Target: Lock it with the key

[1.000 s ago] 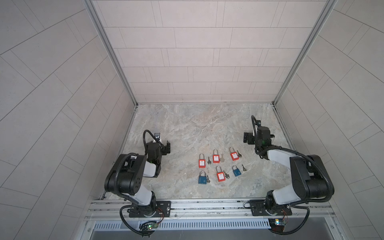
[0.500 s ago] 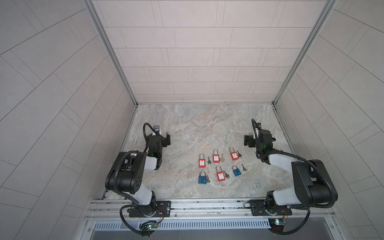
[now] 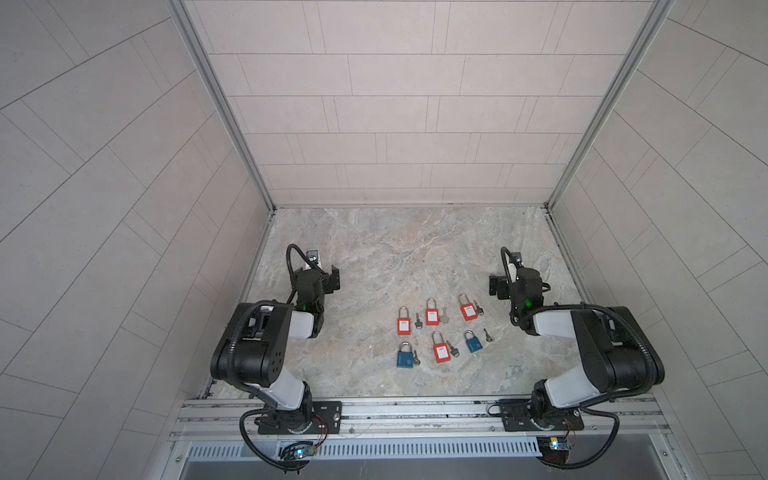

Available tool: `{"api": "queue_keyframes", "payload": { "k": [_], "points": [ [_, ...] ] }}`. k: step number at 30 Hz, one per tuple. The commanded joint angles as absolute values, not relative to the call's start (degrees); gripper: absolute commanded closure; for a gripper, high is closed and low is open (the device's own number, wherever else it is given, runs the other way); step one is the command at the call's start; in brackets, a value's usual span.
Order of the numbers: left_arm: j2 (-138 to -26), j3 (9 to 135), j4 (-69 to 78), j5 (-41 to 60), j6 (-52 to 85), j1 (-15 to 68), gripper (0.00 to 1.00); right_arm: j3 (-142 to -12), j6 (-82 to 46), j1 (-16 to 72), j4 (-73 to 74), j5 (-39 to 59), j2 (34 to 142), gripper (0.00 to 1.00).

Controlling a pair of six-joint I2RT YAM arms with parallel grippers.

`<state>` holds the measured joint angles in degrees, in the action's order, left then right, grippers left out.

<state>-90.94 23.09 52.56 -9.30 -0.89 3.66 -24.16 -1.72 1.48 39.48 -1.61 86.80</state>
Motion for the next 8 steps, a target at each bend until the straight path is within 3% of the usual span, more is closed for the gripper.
{"api": "queue_keyframes", "payload": {
  "k": [1,8],
  "points": [
    [-91.66,23.94,51.5,-10.11,-0.12,3.47,0.0,-24.39,-0.31,1.45,42.66,-1.74,87.2,0.01],
    [-91.53,23.96,51.22,-8.88,0.43,2.63,0.0,-24.24,-0.52,1.54,42.53,-2.15,86.77,0.0]
  ]
}}
